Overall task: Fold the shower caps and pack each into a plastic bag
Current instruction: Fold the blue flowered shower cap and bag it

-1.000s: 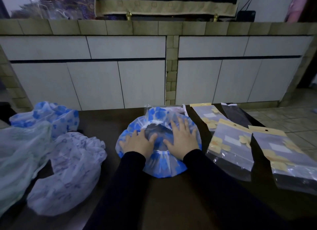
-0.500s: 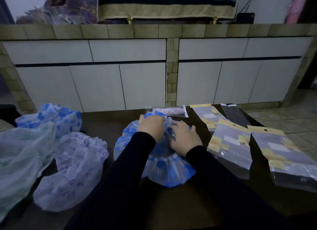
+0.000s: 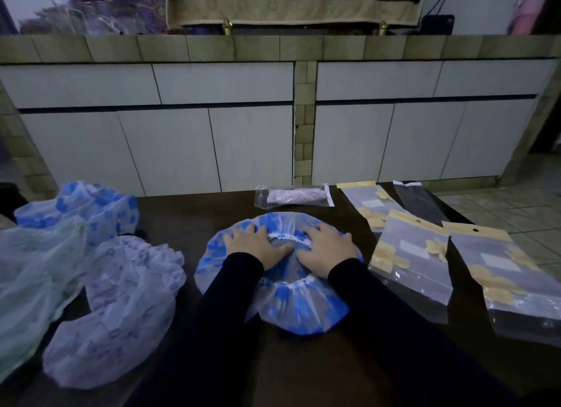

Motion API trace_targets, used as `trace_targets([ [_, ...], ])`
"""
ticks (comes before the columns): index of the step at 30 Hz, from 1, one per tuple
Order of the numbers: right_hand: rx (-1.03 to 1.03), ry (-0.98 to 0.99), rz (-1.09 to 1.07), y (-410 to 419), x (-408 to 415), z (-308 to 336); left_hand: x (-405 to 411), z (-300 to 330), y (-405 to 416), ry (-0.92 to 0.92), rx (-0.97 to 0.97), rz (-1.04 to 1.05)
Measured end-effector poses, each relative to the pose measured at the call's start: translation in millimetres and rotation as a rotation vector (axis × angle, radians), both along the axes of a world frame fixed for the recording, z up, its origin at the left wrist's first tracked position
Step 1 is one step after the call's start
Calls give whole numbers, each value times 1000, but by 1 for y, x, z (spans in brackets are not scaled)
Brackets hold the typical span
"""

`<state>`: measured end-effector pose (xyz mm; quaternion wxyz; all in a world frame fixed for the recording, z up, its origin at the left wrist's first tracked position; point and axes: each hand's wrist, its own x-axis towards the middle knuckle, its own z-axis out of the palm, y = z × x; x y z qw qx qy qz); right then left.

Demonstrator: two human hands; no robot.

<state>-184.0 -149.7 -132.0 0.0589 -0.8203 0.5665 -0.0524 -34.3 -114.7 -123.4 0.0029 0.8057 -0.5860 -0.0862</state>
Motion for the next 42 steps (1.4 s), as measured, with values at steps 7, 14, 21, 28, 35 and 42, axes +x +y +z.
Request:
trace_targets([
  [7, -35, -46, 248, -14, 14, 4, -9, 14, -7, -36, -185, -154],
  [14, 121, 46, 217, -30, 13, -7, 9, -14, -9, 75, -24, -40],
  [21, -210, -169, 80, 14, 16, 17, 8, 6, 4, 132, -359, -17],
  [28, 131, 77, 80, 35, 15, -7, -6, 0, 47, 187, -188, 79],
  [35, 78, 27, 133, 14, 3, -14, 0, -19, 72, 155, -87, -13],
  [42, -33, -135, 294, 27, -13, -4, 2, -20, 75, 145, -126, -43],
])
